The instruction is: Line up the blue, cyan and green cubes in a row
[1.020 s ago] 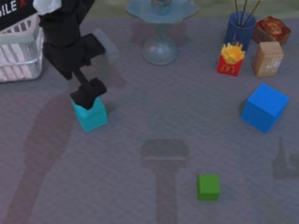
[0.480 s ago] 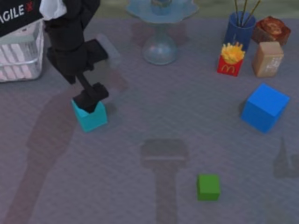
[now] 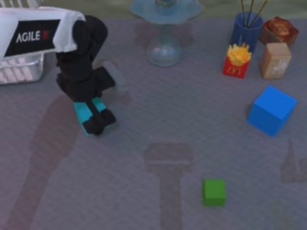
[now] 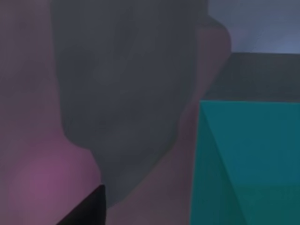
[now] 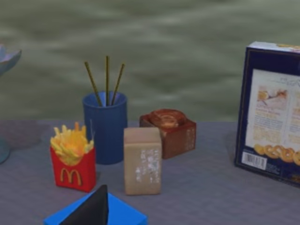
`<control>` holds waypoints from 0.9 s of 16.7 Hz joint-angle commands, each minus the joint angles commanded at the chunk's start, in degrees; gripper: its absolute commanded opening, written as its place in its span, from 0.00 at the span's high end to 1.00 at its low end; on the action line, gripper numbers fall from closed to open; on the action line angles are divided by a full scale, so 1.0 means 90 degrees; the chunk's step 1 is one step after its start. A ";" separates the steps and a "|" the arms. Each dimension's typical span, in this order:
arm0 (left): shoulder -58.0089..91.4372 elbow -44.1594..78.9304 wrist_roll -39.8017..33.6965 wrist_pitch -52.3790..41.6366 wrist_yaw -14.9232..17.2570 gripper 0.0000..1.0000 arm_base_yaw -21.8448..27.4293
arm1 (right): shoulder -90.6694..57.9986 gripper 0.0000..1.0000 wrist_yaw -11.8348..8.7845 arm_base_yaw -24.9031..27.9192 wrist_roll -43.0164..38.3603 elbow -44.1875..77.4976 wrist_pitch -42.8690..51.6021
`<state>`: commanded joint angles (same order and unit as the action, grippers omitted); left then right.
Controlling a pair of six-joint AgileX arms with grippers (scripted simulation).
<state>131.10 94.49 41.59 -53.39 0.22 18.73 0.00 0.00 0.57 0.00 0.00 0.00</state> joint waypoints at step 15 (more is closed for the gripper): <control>0.0000 0.0000 0.0000 0.0000 0.0000 0.90 0.0000 | 0.0000 0.00 0.0000 0.0000 0.0000 0.0000 0.0000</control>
<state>131.10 94.49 41.59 -53.39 0.22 18.73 0.00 0.00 0.57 0.00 0.00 0.00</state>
